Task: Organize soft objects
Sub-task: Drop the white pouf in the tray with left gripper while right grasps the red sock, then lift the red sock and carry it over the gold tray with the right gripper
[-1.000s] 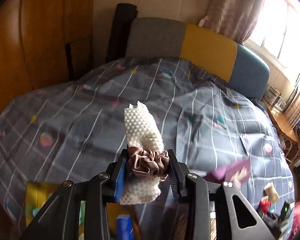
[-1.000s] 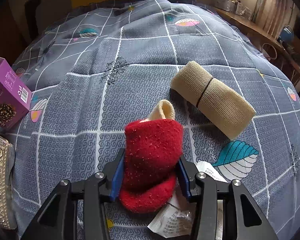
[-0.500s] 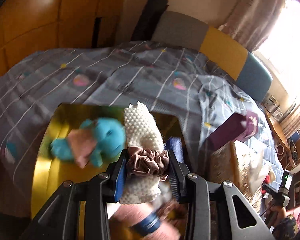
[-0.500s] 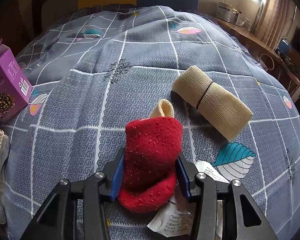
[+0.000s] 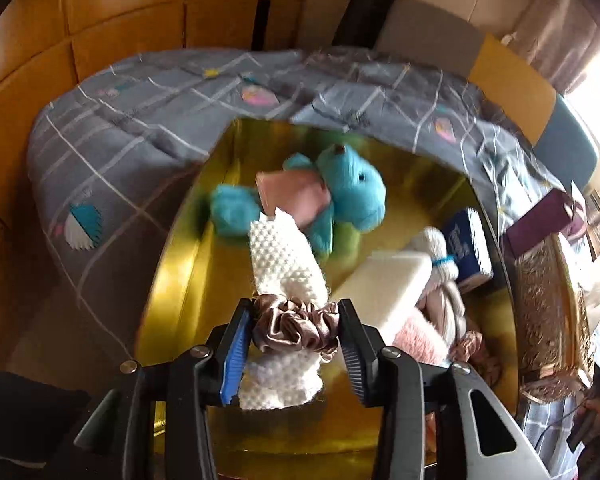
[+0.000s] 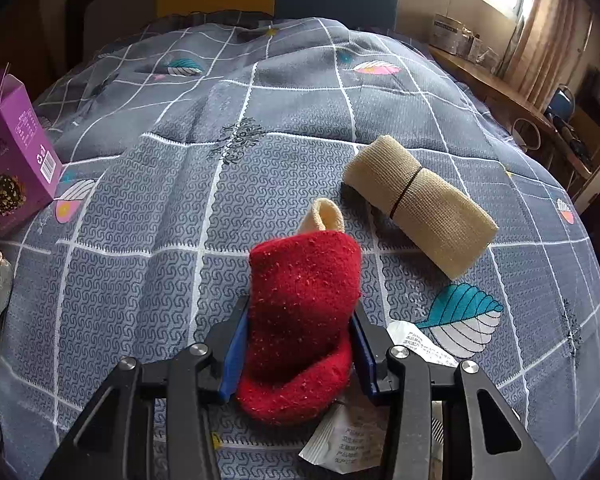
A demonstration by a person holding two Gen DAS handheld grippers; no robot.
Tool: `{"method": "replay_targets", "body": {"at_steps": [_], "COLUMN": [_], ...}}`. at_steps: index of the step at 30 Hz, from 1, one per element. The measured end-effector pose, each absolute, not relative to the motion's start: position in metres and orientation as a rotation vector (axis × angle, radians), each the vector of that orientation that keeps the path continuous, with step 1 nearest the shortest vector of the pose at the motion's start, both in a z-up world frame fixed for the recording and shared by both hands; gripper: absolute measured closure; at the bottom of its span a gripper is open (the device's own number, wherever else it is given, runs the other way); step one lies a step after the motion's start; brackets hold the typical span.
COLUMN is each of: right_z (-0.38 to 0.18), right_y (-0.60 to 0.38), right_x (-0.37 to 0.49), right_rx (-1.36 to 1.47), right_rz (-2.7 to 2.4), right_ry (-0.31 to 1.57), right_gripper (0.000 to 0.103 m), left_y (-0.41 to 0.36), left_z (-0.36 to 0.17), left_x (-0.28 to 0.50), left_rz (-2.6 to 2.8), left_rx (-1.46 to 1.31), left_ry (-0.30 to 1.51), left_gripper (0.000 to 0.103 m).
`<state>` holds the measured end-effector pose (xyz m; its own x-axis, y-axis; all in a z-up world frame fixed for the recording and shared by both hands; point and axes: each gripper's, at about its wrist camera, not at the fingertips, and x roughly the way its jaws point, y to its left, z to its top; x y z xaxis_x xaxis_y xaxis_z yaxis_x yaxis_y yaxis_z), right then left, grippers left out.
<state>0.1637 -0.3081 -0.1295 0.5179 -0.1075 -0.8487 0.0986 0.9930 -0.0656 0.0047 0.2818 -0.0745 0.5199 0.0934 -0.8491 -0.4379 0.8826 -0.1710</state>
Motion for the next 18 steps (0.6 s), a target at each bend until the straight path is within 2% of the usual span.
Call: {"method": "replay_targets", "body": {"at_steps": [2,4,18], "right_z": [-0.129,-0.130,-0.130], "right_y": [-0.308,-0.308,-0.308], "right_x": [0.164,0.164,0.165], "right_rx": [-0.010,-0.013,-0.010], "right_rz": [-0.123,-0.123,-0.122], "right_ry": [1.019,1.019,1.024], "right_gripper": [0.057,0.057,0.057], "left_y": [0.278,0.275,0.226], "left_z": [-0.078,-0.077,-0.033], "left_x": [0.006,0.005,0.001], "left_rz": [0.333,0.340,0.257], "left_rx": [-0.371,-0.351,-0.205], "left_ry": [0.993,0.984,0.850], "left_gripper": [0.053,0.036,0.035]}}
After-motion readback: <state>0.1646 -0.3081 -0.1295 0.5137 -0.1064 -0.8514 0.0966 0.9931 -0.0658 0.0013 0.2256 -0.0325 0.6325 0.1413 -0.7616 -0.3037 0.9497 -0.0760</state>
